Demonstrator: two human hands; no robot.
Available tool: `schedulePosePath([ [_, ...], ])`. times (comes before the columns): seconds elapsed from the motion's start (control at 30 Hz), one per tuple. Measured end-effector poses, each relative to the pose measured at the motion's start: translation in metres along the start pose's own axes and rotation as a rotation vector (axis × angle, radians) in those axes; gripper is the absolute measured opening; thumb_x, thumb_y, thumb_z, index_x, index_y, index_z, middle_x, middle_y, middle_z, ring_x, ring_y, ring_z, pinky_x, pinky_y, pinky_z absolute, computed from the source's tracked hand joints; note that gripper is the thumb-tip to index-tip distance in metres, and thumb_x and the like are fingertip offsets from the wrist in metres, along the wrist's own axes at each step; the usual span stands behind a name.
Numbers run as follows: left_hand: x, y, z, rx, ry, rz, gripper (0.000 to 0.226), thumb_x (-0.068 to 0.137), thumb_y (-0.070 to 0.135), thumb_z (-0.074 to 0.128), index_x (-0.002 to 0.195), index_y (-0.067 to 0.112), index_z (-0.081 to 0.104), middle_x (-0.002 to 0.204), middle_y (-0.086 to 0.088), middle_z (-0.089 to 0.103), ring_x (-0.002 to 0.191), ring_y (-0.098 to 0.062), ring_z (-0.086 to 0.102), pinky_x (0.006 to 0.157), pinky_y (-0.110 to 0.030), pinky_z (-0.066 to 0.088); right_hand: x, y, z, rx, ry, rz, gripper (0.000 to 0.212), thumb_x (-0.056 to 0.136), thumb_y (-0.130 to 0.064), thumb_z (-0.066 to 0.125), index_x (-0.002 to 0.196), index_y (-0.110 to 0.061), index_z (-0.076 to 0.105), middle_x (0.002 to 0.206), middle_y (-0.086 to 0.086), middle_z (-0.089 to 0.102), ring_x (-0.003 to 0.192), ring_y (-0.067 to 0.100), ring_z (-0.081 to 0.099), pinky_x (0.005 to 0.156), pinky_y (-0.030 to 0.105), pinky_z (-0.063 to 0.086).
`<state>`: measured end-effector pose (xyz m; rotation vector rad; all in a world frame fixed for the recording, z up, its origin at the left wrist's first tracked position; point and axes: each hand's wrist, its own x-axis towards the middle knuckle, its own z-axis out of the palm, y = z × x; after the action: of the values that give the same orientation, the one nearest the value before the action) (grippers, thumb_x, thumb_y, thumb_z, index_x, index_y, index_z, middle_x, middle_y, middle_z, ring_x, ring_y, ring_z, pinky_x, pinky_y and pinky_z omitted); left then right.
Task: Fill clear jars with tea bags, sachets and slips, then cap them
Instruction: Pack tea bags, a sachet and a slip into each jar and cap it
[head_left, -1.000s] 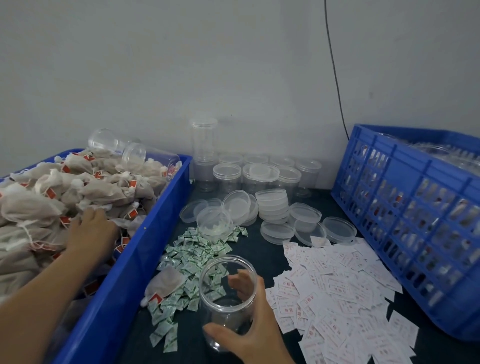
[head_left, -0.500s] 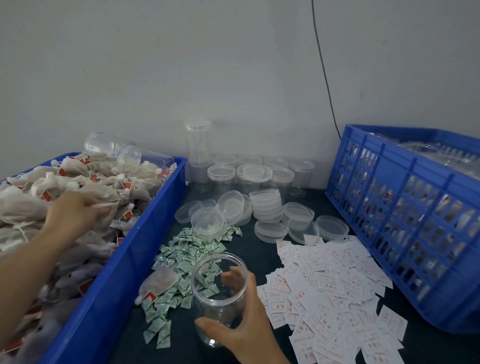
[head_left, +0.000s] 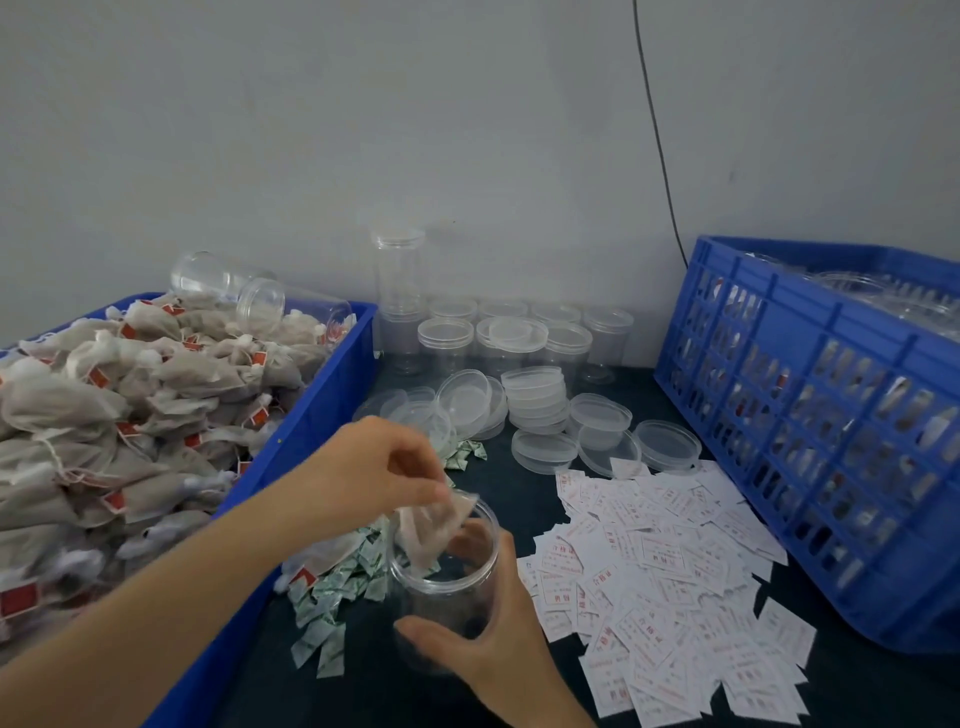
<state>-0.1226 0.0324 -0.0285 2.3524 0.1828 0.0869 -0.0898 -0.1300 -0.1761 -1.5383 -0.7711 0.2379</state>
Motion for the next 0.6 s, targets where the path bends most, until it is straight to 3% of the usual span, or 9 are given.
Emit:
schedulePosePath([
  [0.1,0.012,-0.019,-0.018,0.167,0.271,-0.002,0.003,0.084,0.028,0.071,0.085,0.025,0.069,0.079,0.015,0.067,0.076,-0.001,0.062,0.067,-0.017,0.046,-0.001,0.003,-0.001,0.010,-0.024,0.014,0.088,0.062,-0.051,0.092,0.133,-0.050,0.039,0.129,-0.019,0.056,0.125,0.011,0.056,0.099,0.031,0.052],
  [0.17,0.019,-0.045,-0.043,0.301,0.477,-0.043,0.003,0.089,0.018,0.065,0.088,0.020,0.066,0.081,0.011,0.061,0.076,-0.007,0.057,0.069,-0.023,0.042,-0.002,0.004,-0.001,0.020,-0.035,0.037,0.089,0.061,-0.053,0.092,0.132,-0.052,0.038,0.126,-0.023,0.054,0.124,0.011,0.056,0.096,0.029,0.054],
  [0.23,0.023,-0.084,-0.066,0.432,0.536,-0.174,0.003,0.091,0.011,0.060,0.091,0.013,0.063,0.081,0.003,0.059,0.074,-0.014,0.056,0.068,-0.031,0.043,-0.002,0.002,0.000,0.023,-0.037,0.047,0.090,0.060,-0.054,0.092,0.132,-0.053,0.037,0.124,-0.026,0.054,0.120,0.012,0.059,0.091,0.025,0.055],
  [0.27,0.022,-0.107,-0.074,0.522,0.504,-0.264,0.009,0.090,0.011,0.060,0.098,0.010,0.063,0.087,-0.003,0.062,0.079,-0.020,0.059,0.070,-0.035,0.047,-0.002,0.001,0.000,0.020,-0.033,0.048,0.090,0.060,-0.055,0.091,0.131,-0.054,0.037,0.124,-0.027,0.054,0.118,0.010,0.059,0.088,0.022,0.055],
  [0.33,0.015,-0.151,-0.082,0.764,0.338,-0.501,0.034,0.089,0.020,0.061,0.120,0.008,0.054,0.117,-0.014,0.059,0.106,-0.030,0.056,0.089,-0.042,0.049,-0.002,-0.002,-0.001,0.014,-0.025,0.044,0.088,0.059,-0.058,0.090,0.129,-0.056,0.037,0.126,-0.028,0.053,0.117,0.007,0.060,0.086,0.018,0.054],
  [0.43,0.005,-0.193,-0.082,1.044,0.153,-0.788,0.067,0.087,0.043,0.058,0.137,0.006,0.032,0.140,-0.015,0.036,0.130,-0.028,0.038,0.107,-0.035,0.036,-0.003,-0.002,-0.001,0.018,-0.037,0.046,0.088,0.060,-0.055,0.091,0.129,-0.056,0.036,0.126,-0.028,0.053,0.116,0.008,0.061,0.086,0.018,0.054],
  [0.6,0.007,-0.173,-0.074,1.256,0.063,-0.661,0.037,0.092,0.043,0.051,0.127,0.030,0.054,0.138,-0.006,0.044,0.129,-0.024,0.040,0.104,-0.037,0.039,-0.003,-0.003,-0.002,0.023,-0.041,0.048,0.087,0.059,-0.055,0.091,0.128,-0.057,0.037,0.125,-0.029,0.053,0.115,0.007,0.061,0.082,0.017,0.054],
])
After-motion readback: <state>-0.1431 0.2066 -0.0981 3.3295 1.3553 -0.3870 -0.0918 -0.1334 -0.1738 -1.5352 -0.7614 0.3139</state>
